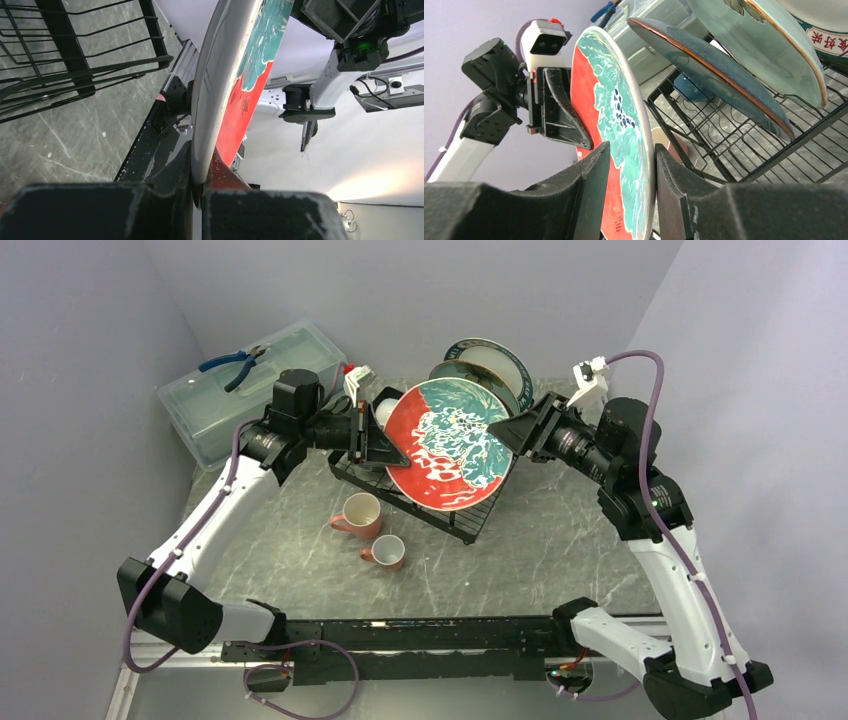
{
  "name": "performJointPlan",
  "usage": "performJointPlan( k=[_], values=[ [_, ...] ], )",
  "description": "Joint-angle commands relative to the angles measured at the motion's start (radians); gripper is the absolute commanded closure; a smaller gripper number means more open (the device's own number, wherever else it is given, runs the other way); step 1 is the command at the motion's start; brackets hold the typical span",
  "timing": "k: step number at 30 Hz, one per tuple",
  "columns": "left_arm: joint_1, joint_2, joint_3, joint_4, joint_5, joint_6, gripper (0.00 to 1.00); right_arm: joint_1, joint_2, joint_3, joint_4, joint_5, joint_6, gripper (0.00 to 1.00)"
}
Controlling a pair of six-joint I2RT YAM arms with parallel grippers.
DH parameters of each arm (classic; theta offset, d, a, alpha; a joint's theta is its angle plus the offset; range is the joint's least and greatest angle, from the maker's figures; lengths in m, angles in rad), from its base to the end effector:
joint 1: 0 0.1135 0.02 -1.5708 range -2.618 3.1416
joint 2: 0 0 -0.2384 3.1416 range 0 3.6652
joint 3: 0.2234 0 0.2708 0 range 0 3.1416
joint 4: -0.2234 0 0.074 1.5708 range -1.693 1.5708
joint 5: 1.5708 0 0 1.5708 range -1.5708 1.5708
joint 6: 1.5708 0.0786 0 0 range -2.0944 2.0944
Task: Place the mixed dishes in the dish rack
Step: Insert the plate into the dish rack.
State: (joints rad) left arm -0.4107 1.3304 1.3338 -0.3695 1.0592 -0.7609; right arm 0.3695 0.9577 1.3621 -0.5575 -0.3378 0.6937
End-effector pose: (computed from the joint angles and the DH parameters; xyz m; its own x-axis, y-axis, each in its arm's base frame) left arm 0.2771 -0.1954 0.3657 -0.8872 0.0181 -0.4610 0.4558 0.1882 -0.8699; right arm 0.2222 0.1140 0.4449 -0.5225 0.4446 -0.7276 -0.4059 0.6207 0.6708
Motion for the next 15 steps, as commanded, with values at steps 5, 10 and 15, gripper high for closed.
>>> performJointPlan(
  k=[5, 10, 15],
  values=[
    [-0.004, -0.058, 0.044, 0.062, 0.030, 0.034, 1.00, 0.005, 0.023, 0.010, -0.004, 0.012, -0.049, 0.60],
    [-0.002, -0.065, 0.056, 0.034, 0.010, 0.055, 1.00, 0.005, 0.028, 0.006, -0.036, 0.048, -0.077, 0.60],
    [0.000, -0.072, 0.064, 0.019, 0.001, 0.061, 1.00, 0.005, 0.024, -0.005, -0.055, 0.067, -0.099, 0.59]
  ],
)
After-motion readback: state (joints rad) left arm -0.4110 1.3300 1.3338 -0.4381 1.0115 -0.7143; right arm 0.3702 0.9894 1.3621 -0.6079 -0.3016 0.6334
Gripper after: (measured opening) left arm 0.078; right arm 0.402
